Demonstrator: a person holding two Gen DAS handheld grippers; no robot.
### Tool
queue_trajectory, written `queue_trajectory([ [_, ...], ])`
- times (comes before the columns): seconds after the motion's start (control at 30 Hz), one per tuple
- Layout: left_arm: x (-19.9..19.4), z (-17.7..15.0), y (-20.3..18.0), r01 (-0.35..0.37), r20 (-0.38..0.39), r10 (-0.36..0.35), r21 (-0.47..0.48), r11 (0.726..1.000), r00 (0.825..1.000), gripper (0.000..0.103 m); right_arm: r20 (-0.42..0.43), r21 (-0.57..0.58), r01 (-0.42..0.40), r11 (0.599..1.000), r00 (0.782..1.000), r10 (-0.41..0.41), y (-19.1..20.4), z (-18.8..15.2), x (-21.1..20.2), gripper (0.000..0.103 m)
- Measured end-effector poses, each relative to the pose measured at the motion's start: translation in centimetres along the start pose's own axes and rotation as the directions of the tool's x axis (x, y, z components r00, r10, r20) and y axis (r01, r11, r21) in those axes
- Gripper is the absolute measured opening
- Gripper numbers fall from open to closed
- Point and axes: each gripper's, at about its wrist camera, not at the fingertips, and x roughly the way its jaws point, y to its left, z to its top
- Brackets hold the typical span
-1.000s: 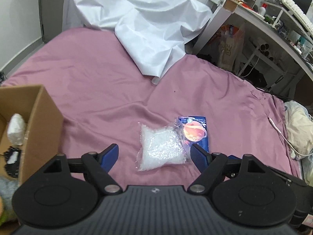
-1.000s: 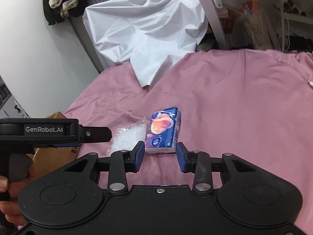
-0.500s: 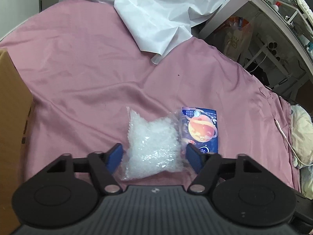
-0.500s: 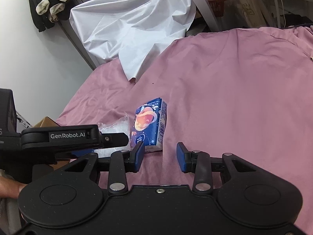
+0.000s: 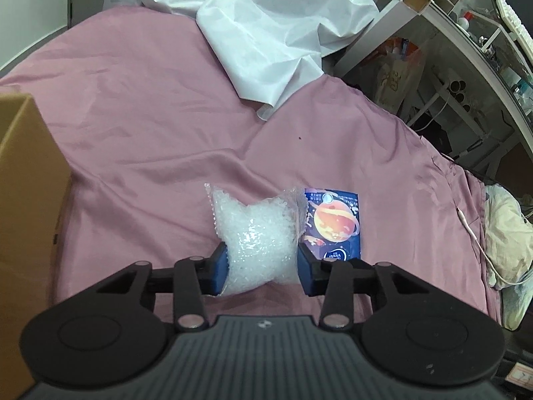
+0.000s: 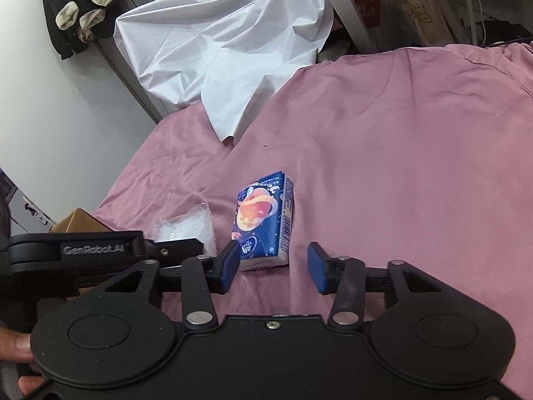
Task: Organize soft objects
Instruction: 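Grasp the fluff bag with the left tool while the right tool grasps the tissue pack, then carry the fluff bag and tissue pack over the box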
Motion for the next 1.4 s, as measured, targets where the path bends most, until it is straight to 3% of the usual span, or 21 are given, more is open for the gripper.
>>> queue_trajectory([
  [0.17, -1.1, 0.2, 0.7, -0.031, 0.020, 0.032, -0.022, 0.999, 0.999, 0.041, 0.008, -0.010, 0.032, 0.999, 0.999, -0.032, 0.9, 0.0, 0.5, 0.066],
  [0.3, -2.2, 0.5, 1.1, -0.046, 0.039, 0.047, -0.034, 0.998, 0.998, 0.041, 0.019, -0.042, 0.067, 0.997, 0.998, -0.067, 2.1, 0.0, 1.3, 0.072],
  [0.33, -2.5, 0.5, 1.1, -0.048, 0.044, 0.050, -0.035, 0.998, 0.998, 0.041, 0.022, -0.054, 0.077, 0.996, 0.997, -0.075, 2.5, -0.1, 1.5, 0.069],
  [0.43, -3.4, 0.4, 1.3, -0.055, 0.057, 0.057, -0.038, 0.998, 0.997, 0.041, 0.015, -0.088, 0.147, 0.985, 0.989, -0.146, 3.2, -0.2, 2.0, 0.037],
  [0.57, -4.8, 0.2, 1.5, -0.054, 0.074, 0.057, -0.040, 0.998, 0.996, 0.041, 0.034, -0.084, 0.159, 0.984, 0.987, -0.156, 3.6, -0.2, 1.2, 0.025],
  [1.4, -16.0, -0.9, 4.2, -0.002, 0.211, 0.011, -0.046, 0.999, 0.977, 0.041, 0.211, -0.039, 0.067, 0.997, 0.976, -0.058, 8.1, -0.8, -6.7, 0.022],
])
